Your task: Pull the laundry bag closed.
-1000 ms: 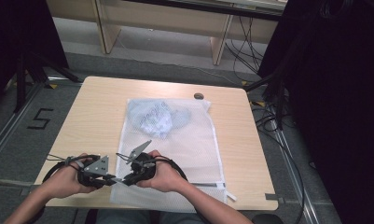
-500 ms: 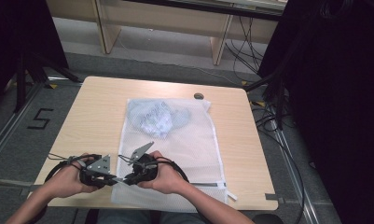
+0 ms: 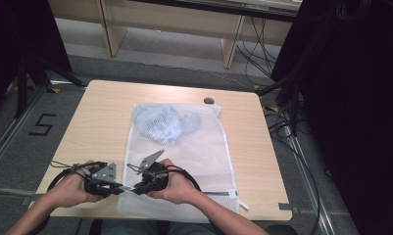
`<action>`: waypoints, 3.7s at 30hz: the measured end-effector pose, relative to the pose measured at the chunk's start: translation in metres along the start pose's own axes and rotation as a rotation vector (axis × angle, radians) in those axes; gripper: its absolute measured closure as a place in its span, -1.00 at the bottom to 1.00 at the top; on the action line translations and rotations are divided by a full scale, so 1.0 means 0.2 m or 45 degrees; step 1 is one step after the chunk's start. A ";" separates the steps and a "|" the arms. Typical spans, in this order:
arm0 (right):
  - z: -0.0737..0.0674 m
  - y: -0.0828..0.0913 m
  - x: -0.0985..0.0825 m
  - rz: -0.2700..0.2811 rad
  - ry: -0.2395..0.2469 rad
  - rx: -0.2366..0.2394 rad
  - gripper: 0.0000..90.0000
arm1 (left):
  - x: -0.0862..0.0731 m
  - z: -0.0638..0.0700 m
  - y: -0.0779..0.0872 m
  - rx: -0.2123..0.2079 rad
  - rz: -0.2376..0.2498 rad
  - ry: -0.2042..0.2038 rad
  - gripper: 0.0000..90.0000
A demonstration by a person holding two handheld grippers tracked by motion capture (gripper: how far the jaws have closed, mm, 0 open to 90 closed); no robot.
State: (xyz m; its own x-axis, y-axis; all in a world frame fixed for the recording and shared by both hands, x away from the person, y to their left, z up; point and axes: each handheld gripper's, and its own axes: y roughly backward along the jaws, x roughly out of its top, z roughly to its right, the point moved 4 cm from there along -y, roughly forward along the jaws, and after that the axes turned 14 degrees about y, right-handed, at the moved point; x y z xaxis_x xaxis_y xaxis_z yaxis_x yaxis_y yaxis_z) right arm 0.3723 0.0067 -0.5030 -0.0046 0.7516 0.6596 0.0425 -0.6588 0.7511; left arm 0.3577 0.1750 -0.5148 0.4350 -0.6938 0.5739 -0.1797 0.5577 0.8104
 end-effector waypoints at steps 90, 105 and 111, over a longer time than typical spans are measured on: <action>0.00 0.13 -0.17 -0.052 -0.212 0.015 0.94 | -0.02 0.00 0.00 -0.002 -0.018 0.017 0.82; 0.01 0.17 -0.21 -0.075 -0.253 0.001 0.94 | -0.03 -0.01 0.00 -0.007 -0.006 0.022 0.82; 0.01 0.19 -0.25 -0.073 -0.284 0.013 0.93 | -0.02 0.00 0.00 -0.010 -0.021 0.011 0.82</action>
State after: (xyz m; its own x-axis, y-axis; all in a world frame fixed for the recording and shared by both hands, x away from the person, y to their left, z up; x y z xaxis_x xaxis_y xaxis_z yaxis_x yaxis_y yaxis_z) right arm 0.3758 -0.0556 -0.5063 0.2133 0.7770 0.5923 0.0589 -0.6154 0.7860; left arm 0.3567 0.1785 -0.5169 0.4456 -0.6992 0.5591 -0.1656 0.5494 0.8190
